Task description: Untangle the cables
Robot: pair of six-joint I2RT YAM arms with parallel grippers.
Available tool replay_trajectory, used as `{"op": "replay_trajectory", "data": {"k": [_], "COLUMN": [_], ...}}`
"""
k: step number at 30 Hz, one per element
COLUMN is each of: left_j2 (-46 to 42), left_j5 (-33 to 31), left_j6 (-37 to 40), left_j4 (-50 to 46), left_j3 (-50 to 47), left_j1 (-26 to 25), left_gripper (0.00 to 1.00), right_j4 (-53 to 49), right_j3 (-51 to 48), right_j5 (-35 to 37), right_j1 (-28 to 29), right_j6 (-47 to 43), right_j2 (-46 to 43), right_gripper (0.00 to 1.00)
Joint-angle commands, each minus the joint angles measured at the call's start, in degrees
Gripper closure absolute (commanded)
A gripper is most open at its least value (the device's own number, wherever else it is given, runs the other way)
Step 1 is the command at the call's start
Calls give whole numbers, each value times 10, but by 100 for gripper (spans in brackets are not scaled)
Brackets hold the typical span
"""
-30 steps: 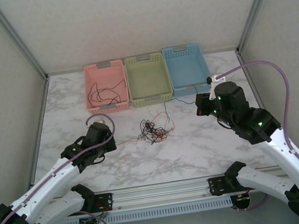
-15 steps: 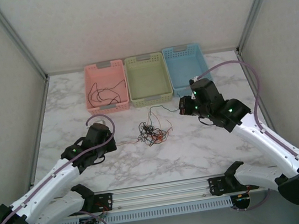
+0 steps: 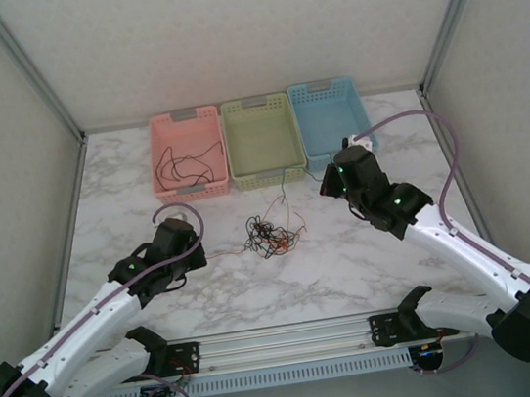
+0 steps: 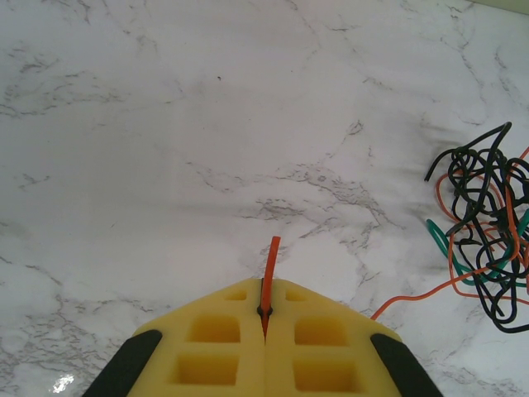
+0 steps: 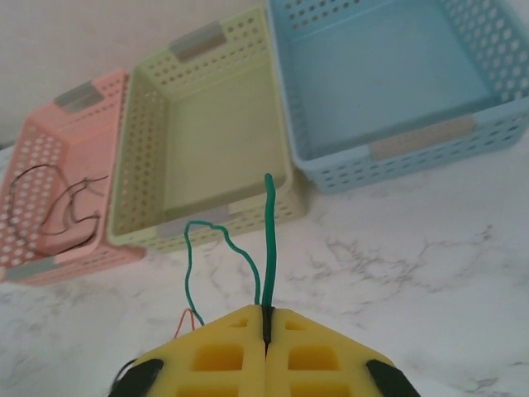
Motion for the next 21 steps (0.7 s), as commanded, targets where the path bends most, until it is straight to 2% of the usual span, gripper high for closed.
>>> {"op": "replay_trajectory", "data": {"k": [1,6,11,16,21], "left_j2": [-9,-15,-20,-24,-33], "left_j5": [4,-1,0,-1,-7], "left_j6": [-1,-1,-2,0,3], "left_j4": [-3,-9,-11,-17,-26], "left_j3": [3,2,-1,3,9], "left_j1": [-6,-6,-6,-6,-6], "left_gripper": [100,100,100,100,100], "right_j4": [40,86,86,99,116], "right_j3": [17,30,73,128,202], "right_j5": [88,113,120,67,27], "right_j1": [-3,-20,-99,-187,-221], "right_j6": [-40,-95,-113,-87,-63], "right_j2": [18,19,63,155,264], "right_gripper": [100,100,100,100,100]}}
